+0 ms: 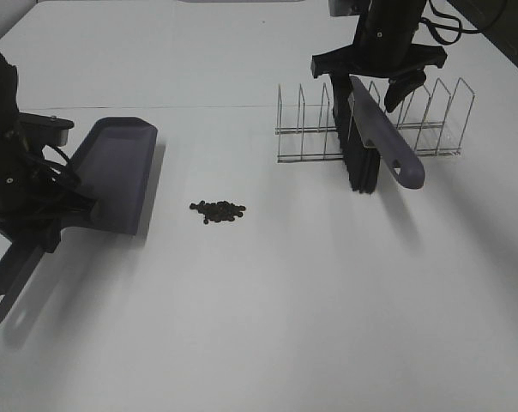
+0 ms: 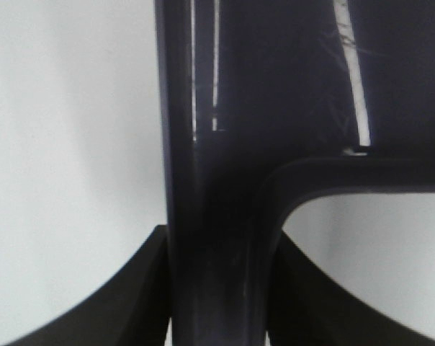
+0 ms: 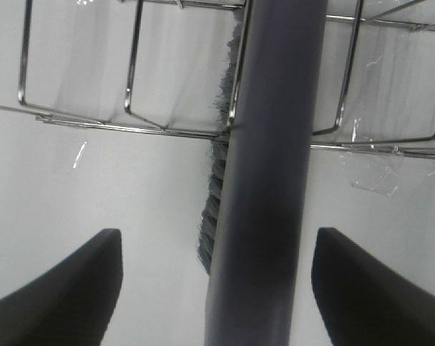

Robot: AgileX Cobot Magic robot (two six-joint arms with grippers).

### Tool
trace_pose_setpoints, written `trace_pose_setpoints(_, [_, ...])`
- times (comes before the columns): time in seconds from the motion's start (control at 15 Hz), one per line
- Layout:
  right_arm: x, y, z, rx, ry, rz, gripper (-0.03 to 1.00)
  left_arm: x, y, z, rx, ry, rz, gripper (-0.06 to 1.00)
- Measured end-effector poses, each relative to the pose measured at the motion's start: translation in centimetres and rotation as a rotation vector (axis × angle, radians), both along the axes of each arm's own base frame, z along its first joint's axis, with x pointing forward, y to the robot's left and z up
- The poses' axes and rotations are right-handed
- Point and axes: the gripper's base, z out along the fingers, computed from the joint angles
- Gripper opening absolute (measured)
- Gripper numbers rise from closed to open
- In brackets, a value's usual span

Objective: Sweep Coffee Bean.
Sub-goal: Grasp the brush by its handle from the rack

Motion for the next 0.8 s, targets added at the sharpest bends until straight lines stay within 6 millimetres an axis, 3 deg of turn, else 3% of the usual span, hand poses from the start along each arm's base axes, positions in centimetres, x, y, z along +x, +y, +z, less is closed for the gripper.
trace_pose_setpoints(0.53, [1.0, -2.5, -3.4, 0.006, 0.065, -0.063, 0.62, -0.1, -0.1, 0.0, -0.014, 0.006, 0.014, 0.33])
trace_pose_setpoints(0.8, [1.4, -1.9, -3.6, 0.064, 0.029, -0.067, 0.62, -0.1, -0.1, 0.0, -0.017, 0.007, 0.016, 0.33])
